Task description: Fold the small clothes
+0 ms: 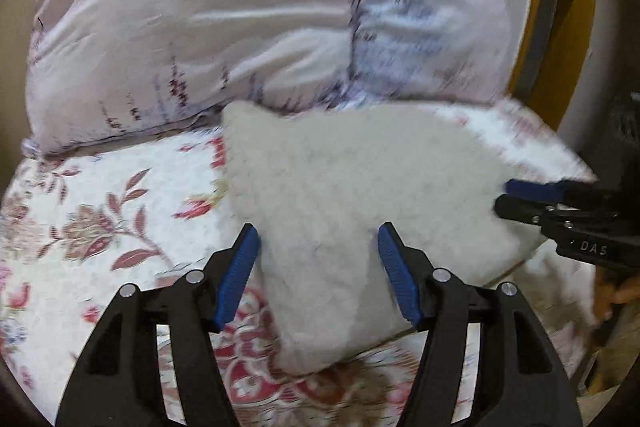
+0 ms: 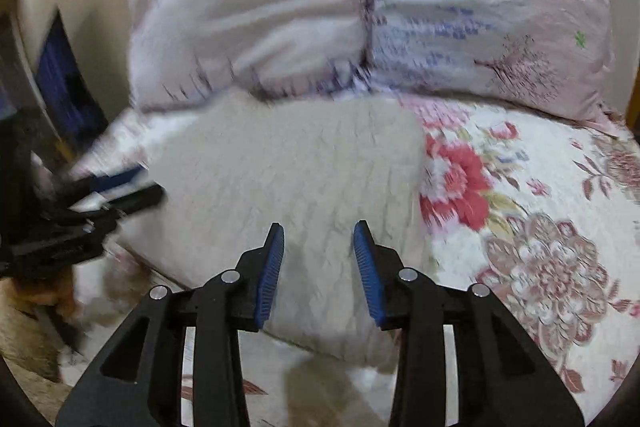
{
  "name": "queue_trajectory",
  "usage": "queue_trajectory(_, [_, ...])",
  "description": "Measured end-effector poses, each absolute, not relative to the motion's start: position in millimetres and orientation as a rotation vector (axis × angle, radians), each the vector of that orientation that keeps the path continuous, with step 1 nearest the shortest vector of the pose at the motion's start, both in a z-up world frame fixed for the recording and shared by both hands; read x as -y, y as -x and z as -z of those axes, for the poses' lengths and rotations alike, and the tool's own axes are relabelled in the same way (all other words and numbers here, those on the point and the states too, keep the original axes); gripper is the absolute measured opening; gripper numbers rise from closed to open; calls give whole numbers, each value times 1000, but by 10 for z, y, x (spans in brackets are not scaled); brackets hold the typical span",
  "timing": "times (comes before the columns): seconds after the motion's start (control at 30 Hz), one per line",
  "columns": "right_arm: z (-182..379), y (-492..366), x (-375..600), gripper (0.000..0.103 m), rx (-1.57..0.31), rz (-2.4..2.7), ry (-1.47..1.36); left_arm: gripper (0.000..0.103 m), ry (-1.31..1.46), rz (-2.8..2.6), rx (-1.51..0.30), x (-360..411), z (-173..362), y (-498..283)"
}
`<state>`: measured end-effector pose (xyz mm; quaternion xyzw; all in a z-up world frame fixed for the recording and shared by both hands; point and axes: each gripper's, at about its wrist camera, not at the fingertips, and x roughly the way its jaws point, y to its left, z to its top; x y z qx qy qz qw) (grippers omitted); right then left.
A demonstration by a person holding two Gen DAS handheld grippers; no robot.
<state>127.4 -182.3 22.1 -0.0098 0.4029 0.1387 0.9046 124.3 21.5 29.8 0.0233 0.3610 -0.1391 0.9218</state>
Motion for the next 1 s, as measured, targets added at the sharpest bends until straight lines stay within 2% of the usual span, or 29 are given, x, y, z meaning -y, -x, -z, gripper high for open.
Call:
queue_trajectory(0.2, [-54,-1248,1689,41,-838,-185,113,65,-48,270,-821,-259,-95,-1335])
queue_trajectory(0.3, [-87,-1219,1742,48,-814,-184,88,69,-6,275,-801,-327,-115,-1296])
queue_trajectory(0.33, [-122,-1173,1796,55,-795,-193,52,72,22,283,-788,-377,-139,-1243])
queue_trajectory(0.37, [-160,-1110,1854,73,-771,-192,16,80,54,287,-769,-447,-161,-1177])
queue_trajectory(0.4, [-195,-1043,1884,82,-749,-184,3,90,71,285,-755,-493,-174,-1128])
queue_trajectory(0.43, [-232,-970,1923,91,-715,-173,-7,93,98,277,-734,-557,-192,-1065])
queue_trajectory(0.57, [-270,-856,2007,96,-672,-158,-36,100,183,252,-699,-737,-236,-888])
queue_trajectory(0.9, [-221,-633,1916,102,-635,-30,21,101,113,155,-766,-656,-178,-655])
queue_trajectory(1.0, [-185,-625,1845,102,-677,-68,19,101,102,162,-795,-555,-129,-631])
